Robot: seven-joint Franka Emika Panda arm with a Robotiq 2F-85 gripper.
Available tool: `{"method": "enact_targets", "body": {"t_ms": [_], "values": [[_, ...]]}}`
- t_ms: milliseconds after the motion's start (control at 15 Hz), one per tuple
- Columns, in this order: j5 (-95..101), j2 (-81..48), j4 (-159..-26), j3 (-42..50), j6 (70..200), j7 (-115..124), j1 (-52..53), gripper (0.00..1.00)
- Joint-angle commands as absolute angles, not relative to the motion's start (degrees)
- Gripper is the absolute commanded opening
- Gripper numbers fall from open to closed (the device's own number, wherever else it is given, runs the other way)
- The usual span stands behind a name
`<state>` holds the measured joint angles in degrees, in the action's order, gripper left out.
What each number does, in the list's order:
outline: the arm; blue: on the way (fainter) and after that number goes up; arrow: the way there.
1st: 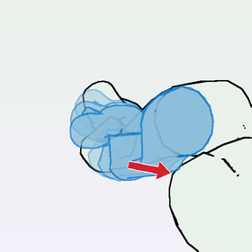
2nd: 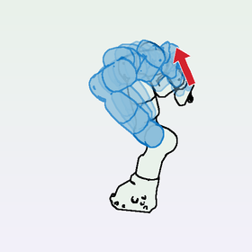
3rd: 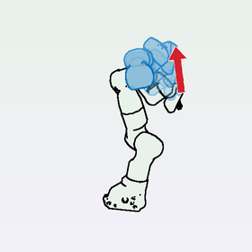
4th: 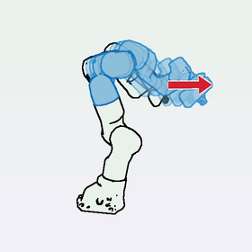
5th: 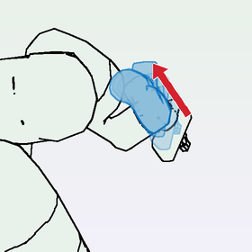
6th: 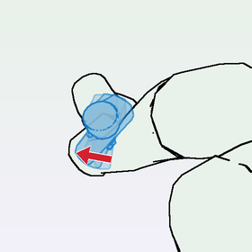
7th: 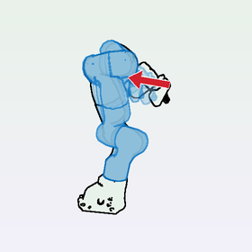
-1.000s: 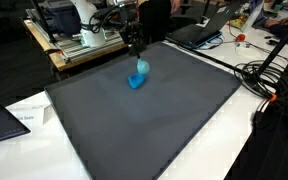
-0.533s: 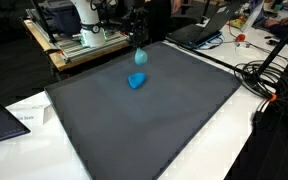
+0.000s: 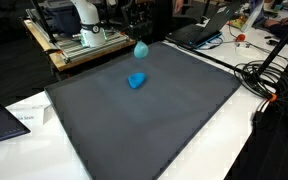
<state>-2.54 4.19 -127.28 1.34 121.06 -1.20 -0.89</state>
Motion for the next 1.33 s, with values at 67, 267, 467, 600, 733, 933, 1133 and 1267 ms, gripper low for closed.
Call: {"method": "enact_targets", "body": {"t_ms": [67,267,467,600,733,933,1133,1267], "values": [[-2.7,3.5,-126.9,1.4,120.9,-1.2,-1.0,0.47],[-5.4,0.2,-124.7,1.8,121.1,-1.1,-1.2,0.22],[-7.0,-3.2,-124.4,2.0,123.0,0.1,-1.6,0.22],[-6.7,-5.1,-125.0,1.9,126.7,1.7,-1.7,0.22],[-5.7,-6.8,-125.9,2.3,130.6,4.0,-1.9,0.22],[-4.6,-8.4,-127.1,3.0,134.9,7.3,-2.0,0.22],[-3.1,-9.1,-127.8,4.0,136.2,10.9,-2.0,0.22],[-2.3,-8.8,-128.6,4.5,135.8,12.7,-1.9,0.22]]}}
